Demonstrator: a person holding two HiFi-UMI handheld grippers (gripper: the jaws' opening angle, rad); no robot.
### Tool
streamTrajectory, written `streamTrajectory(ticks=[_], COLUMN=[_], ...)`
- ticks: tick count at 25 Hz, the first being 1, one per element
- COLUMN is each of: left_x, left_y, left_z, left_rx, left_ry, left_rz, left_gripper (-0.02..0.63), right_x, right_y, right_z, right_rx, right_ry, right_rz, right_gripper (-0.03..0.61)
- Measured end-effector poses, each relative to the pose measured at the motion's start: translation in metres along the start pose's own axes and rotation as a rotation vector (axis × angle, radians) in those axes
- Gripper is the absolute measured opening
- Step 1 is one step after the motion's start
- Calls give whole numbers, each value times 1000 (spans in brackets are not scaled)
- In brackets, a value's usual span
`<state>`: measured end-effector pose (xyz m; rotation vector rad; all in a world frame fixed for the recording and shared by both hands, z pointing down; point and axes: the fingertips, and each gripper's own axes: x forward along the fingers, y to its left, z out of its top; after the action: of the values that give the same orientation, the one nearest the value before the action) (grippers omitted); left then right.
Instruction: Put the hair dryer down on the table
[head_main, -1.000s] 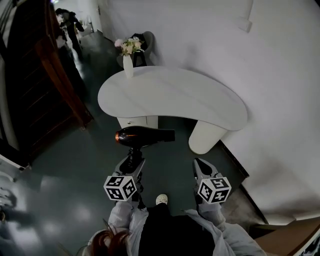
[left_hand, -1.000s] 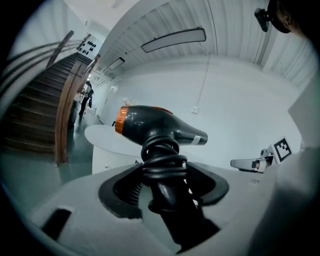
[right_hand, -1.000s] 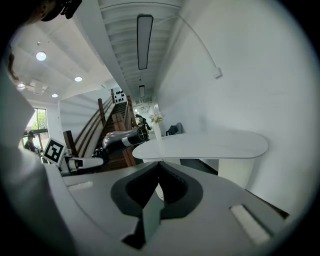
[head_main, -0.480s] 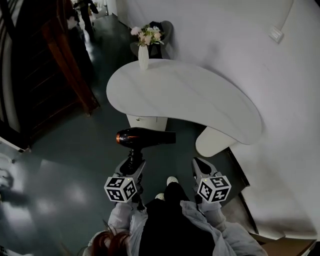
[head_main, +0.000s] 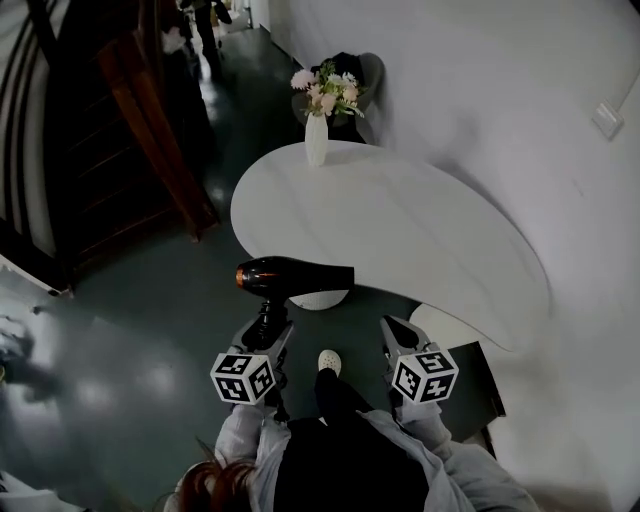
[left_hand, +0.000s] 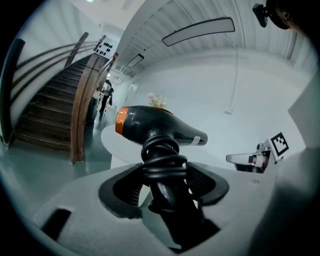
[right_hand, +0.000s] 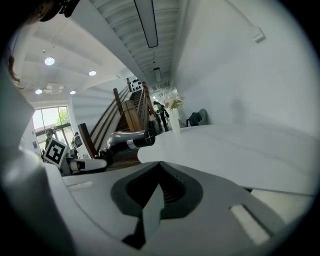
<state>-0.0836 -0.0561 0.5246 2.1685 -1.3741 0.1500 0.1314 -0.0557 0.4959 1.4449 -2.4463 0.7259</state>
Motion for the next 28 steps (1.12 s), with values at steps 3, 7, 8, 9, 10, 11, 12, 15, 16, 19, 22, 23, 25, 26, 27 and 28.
streamTrajectory(ticks=[3,7,8,9,10,11,12,15,16,19,22,23,25,26,27,28], left_x=[36,87,99,110,118,125,131,140,140,141,149,153,164,171,178,185], left_y=[14,38,44,49,54,60,64,72,75,87,104,110,121,127,134,140], left_z=[35,80,87,92,97,101,104,104,102,95,94,94,96,97,99,103], left_rx=[17,42,39,35,31,26,21,-6,-16,-41,-59,-60,-61,-65,-72,-83], left_ry=[-18,-52,-58,-64,-69,-73,-76,-71,-64,-33,-15,-10,1,7,13,17], left_rz=[11,34,39,45,51,58,66,88,98,133,164,171,179,180,181,180], left_gripper=[273,273,273,273,273,273,273,273,273,273,273,273,273,273,273,273], right_x=[42,105,119,133,145,157,168,194,202,220,237,243,256,263,270,277], right_y=[-15,-37,-42,-45,-48,-49,-50,-50,-48,-40,-40,-41,-46,-48,-51,-53], right_z=[36,82,90,97,102,106,109,109,107,100,95,94,91,91,91,93], right_rx=[-13,-38,-38,-39,-42,-45,-48,-50,-47,-35,-12,-3,13,19,24,30], right_ry=[-13,-34,-40,-43,-42,-38,-31,1,13,50,76,81,89,93,96,98], right_rz=[39,81,93,106,121,136,149,183,195,233,246,246,238,232,225,218], right_gripper=[11,11,11,11,11,11,11,11,11,11,11,11,11,11,11,11])
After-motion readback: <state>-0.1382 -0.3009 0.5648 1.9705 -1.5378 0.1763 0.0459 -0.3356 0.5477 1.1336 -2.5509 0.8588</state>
